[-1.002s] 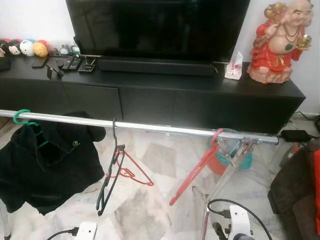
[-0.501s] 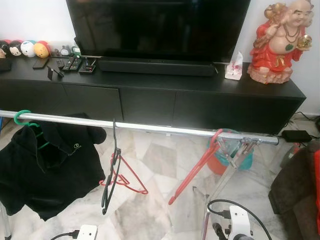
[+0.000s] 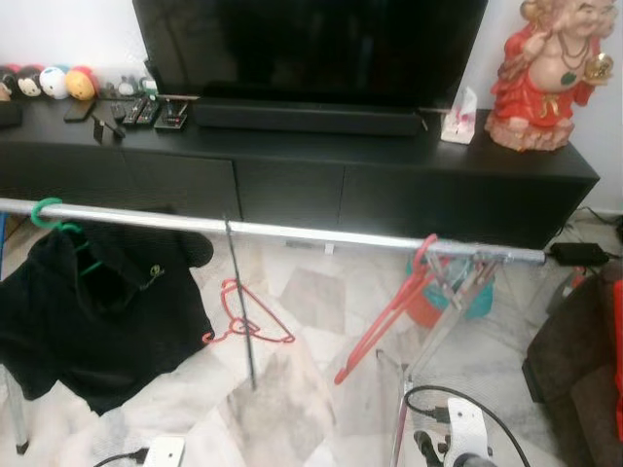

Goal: Hang hanger

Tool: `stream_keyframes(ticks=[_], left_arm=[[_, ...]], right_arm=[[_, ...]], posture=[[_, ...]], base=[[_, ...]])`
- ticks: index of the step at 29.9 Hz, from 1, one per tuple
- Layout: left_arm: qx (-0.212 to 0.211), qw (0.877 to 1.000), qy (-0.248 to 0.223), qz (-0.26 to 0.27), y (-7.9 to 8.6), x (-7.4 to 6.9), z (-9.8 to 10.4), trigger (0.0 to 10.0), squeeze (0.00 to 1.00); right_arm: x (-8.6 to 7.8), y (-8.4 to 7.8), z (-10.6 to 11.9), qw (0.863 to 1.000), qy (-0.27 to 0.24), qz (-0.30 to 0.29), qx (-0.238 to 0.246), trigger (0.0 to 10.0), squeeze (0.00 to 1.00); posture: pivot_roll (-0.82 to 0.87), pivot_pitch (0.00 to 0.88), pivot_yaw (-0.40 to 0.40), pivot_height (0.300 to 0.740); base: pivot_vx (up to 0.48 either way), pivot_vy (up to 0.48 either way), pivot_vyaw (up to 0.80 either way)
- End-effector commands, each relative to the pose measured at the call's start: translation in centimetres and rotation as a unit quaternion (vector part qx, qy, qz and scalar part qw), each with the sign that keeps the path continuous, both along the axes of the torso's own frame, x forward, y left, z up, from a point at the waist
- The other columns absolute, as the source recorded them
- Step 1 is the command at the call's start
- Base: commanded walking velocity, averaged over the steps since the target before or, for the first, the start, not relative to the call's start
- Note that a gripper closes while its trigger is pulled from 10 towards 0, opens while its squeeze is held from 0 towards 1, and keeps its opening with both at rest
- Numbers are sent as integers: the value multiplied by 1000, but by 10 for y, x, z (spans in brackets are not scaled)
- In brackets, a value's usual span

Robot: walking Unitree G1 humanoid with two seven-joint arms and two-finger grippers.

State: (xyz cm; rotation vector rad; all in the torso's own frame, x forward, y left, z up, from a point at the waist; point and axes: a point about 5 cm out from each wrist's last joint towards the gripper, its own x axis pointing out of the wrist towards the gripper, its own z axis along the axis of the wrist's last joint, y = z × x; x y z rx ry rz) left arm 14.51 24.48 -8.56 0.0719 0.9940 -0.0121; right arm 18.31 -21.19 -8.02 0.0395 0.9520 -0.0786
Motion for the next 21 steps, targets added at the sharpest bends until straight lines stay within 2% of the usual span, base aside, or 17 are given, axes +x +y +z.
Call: stream_keyframes(ticks=[1, 3, 6, 11, 17, 20, 21], left_arm=[[-2, 1000, 12, 6, 5, -7, -2, 10000, 0], [2, 1000, 14, 11, 15, -11, 1, 10000, 0], [4, 1000, 15, 14, 22, -14, 2, 10000, 0], [5, 1000, 18, 15, 24, -15, 2, 10000, 0], [3, 1000, 17, 13, 12, -7, 0, 10000, 0], [-2, 1000, 15, 6, -2, -1, -2, 10000, 0], [-2, 1000, 15, 6, -2, -1, -2, 10000, 0]], right_arm=[[-1, -1, 0, 1000, 0, -7, 1, 10000, 0], [-1, -1, 0, 1000, 0, -6, 1, 10000, 0], [-1, -1, 0, 1000, 0, -6, 1, 10000, 0], [-1, -1, 0, 1000, 0, -6, 0, 10000, 0], [0, -1, 0, 1000, 0, -7, 1, 10000, 0], [0, -1, 0, 1000, -1, -8, 1, 10000, 0], [0, -1, 0, 1000, -1, -8, 1, 10000, 0]], posture=[[0, 5, -11, 740], [4, 4, -13, 740], [4, 4, -13, 740], [3, 3, -14, 740], [2, 4, -13, 740], [2, 3, -12, 740], [2, 3, -12, 740]], base=[[-270, 0, 0], [-268, 0, 0], [-264, 0, 0], [-260, 0, 0], [-261, 0, 0], [-262, 0, 0], [-262, 0, 0]])
